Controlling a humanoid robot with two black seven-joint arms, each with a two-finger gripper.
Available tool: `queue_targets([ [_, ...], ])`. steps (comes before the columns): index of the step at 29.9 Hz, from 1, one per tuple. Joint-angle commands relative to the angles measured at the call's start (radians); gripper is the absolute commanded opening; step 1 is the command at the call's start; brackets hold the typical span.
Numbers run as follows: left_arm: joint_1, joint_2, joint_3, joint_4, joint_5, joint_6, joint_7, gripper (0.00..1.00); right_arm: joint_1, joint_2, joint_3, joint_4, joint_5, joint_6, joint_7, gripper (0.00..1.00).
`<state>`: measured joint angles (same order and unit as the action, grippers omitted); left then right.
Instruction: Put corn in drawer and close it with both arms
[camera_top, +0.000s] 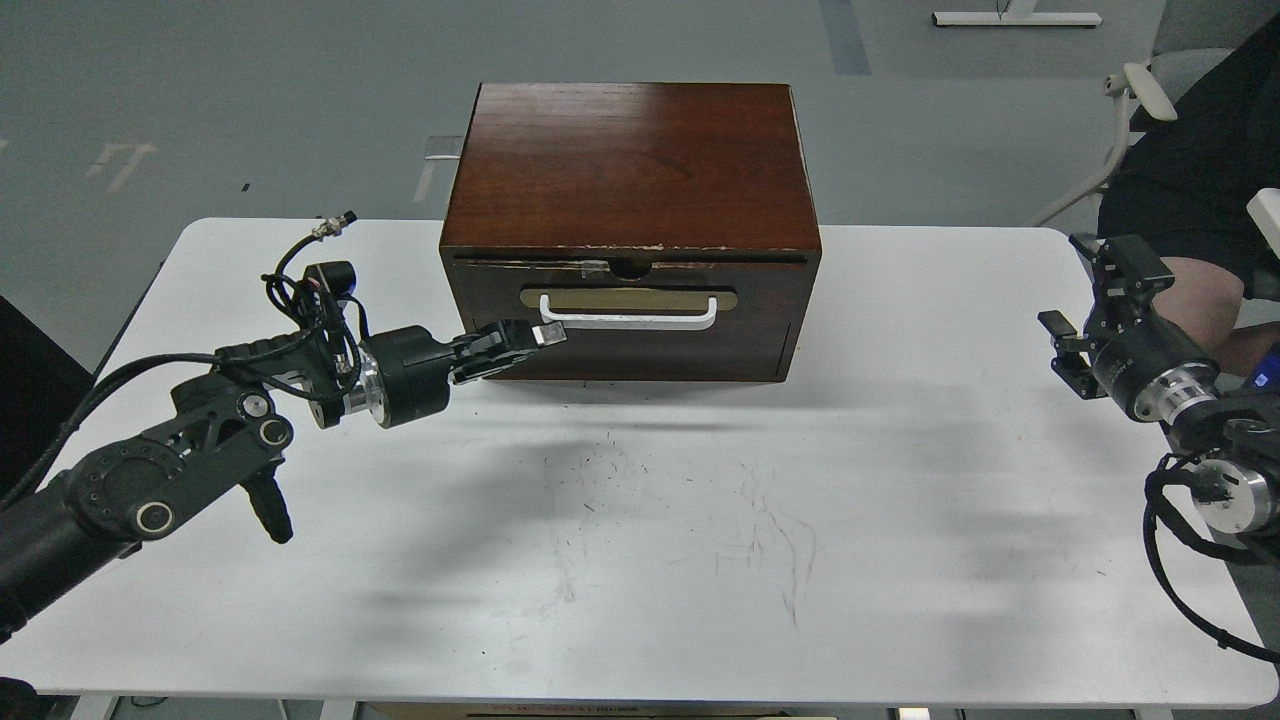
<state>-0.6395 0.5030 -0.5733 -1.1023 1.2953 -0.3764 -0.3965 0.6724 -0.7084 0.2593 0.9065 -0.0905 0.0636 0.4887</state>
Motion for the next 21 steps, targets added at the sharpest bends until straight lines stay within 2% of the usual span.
queue_targets([
  [1,0.0,-0.001,-0.005,0.001,-0.001,0.008,-0.001,0.0,-0.001,0.0,0.0,0.0,0.0,0.001,0.0,1.0],
  [7,0.0,-0.008,-0.004,-0.001,-0.004,0.022,-0.001,0.0,-0.001,0.0,0.0,0.002,0.0,-0.001,0.0,1.0],
  [13,0.02,0.009,0.012,-0.037,-0.005,-0.013,-0.01,0.0,-0.001,-0.002,0.0,0.002,0.0,-0.001,0.0,1.0],
  [15,0.034,0.031,0.01,-0.071,-0.005,-0.051,-0.025,0.0,-0.001,-0.002,0.0,0.002,0.0,-0.001,0.0,1.0],
  [19,0.057,0.078,0.006,-0.128,-0.01,-0.105,-0.09,0.0,-0.001,-0.003,0.0,0.0,0.0,-0.001,0.0,1.0],
  [21,0.064,0.103,-0.005,-0.152,-0.06,-0.108,-0.092,0.18,-0.001,-0.003,0.001,0.002,0.0,-0.001,0.0,1.0],
])
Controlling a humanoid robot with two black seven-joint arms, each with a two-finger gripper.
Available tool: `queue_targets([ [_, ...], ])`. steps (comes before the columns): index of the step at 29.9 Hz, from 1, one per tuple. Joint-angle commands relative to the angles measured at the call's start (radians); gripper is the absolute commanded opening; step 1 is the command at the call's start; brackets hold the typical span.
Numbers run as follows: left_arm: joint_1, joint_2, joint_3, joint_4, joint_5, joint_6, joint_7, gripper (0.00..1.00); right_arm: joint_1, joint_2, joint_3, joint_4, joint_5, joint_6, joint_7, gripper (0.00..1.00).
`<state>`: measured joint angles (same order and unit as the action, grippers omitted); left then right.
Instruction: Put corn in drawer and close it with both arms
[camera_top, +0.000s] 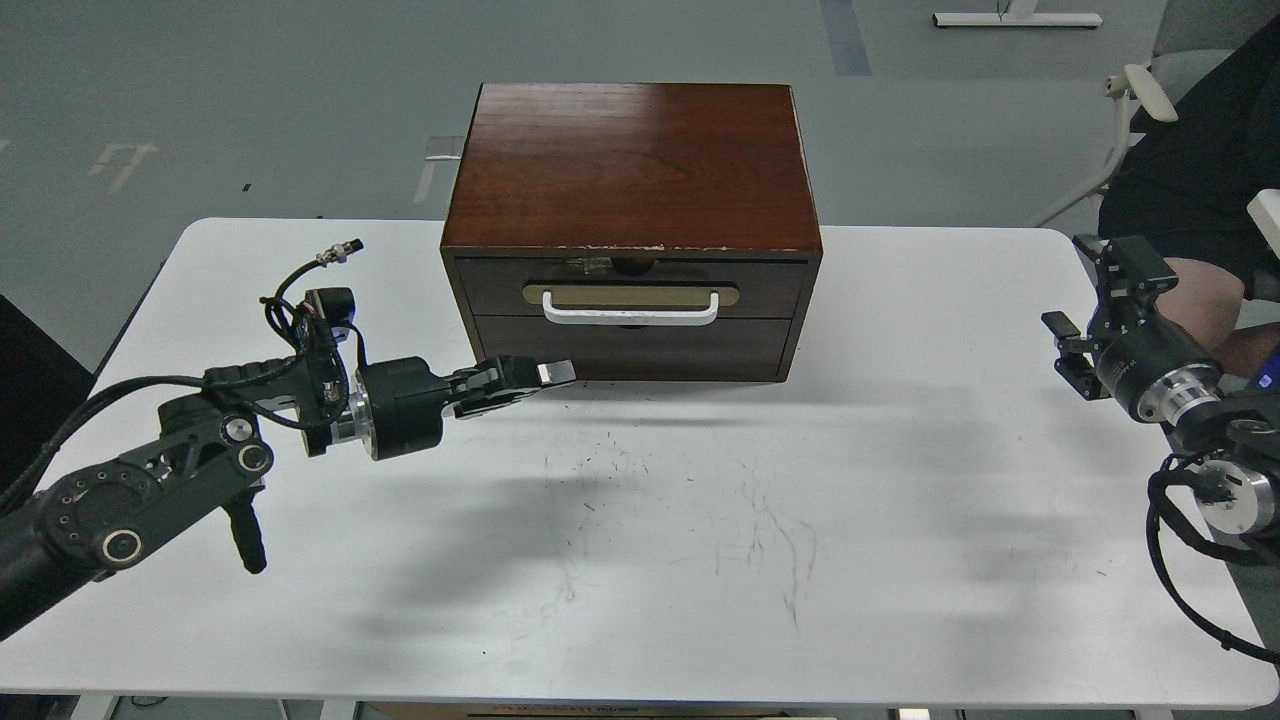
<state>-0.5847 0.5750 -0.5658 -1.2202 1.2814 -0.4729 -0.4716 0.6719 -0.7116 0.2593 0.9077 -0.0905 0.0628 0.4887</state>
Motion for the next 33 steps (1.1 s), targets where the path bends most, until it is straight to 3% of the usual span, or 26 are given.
queue_targets([
  [1,0.011,0.052,-0.014,-0.05,-0.119,-0.012,-0.017,0.44,0.0,0.0,0.003,0.0,0.0,0.0,0.0,1.0],
  [3,0.009,0.078,-0.014,-0.062,-0.218,-0.012,-0.017,0.75,0.0,0.0,0.012,0.002,0.0,0.0,0.0,1.0],
  [4,0.009,0.101,-0.016,-0.07,-0.325,-0.012,-0.017,1.0,0.0,0.0,0.021,0.002,0.0,0.0,0.0,1.0],
  [7,0.009,0.14,-0.035,-0.071,-0.537,0.002,-0.017,1.0,0.0,0.007,0.053,0.007,0.0,0.0,0.0,1.0],
  [14,0.035,0.164,-0.08,-0.042,-0.678,0.019,-0.017,1.0,0.003,0.053,0.093,0.007,0.0,-0.003,0.0,1.0],
  [18,0.097,0.164,-0.104,-0.036,-0.752,0.08,-0.017,1.0,0.005,0.083,0.1,0.007,0.0,-0.003,0.0,1.0],
  [33,0.255,0.146,-0.189,-0.004,-0.818,0.05,-0.017,1.0,0.002,0.1,0.1,0.017,0.0,0.005,0.0,1.0],
])
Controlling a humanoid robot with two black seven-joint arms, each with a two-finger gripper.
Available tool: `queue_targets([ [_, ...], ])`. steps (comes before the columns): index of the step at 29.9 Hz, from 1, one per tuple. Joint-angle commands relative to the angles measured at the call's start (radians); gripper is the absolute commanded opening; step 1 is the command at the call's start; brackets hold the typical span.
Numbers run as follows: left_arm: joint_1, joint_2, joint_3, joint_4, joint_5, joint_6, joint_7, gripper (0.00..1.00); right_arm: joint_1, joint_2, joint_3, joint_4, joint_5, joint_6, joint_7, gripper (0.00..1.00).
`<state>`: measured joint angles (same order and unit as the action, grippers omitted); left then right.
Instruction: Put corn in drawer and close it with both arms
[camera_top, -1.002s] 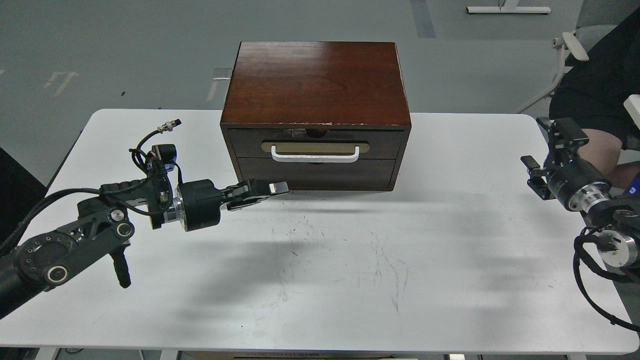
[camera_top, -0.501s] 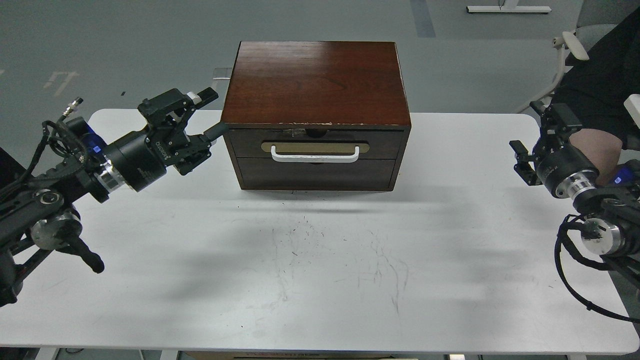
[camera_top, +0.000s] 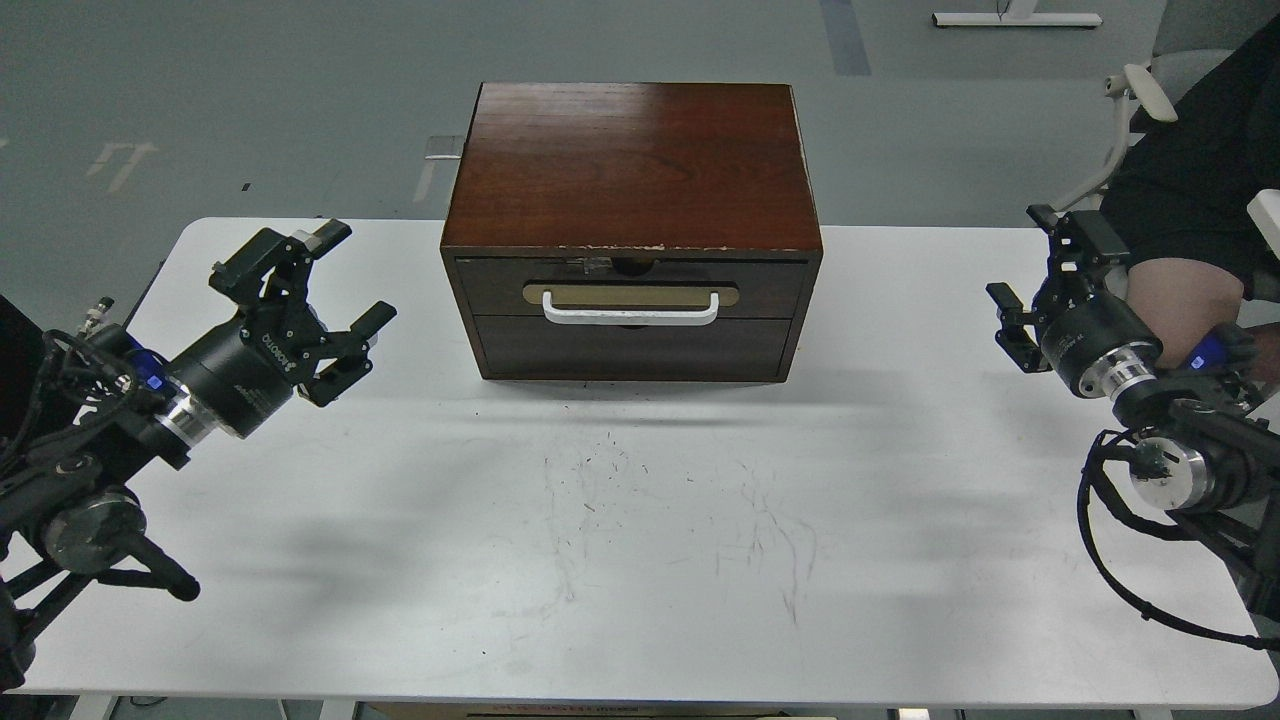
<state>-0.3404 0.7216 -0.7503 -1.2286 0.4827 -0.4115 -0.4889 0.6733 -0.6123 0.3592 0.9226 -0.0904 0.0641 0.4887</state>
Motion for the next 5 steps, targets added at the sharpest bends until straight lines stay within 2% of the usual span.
queue_targets([
  [1,0.011,-0.001,-0.004,0.004,-0.019,-0.012,0.0,1.0,0.0,0.0,0.0,0.002,0.0,0.003,0.0,1.0],
  [5,0.018,-0.002,-0.004,0.014,-0.026,-0.021,0.0,1.0,0.0,0.002,0.0,0.002,0.0,0.006,0.0,1.0],
])
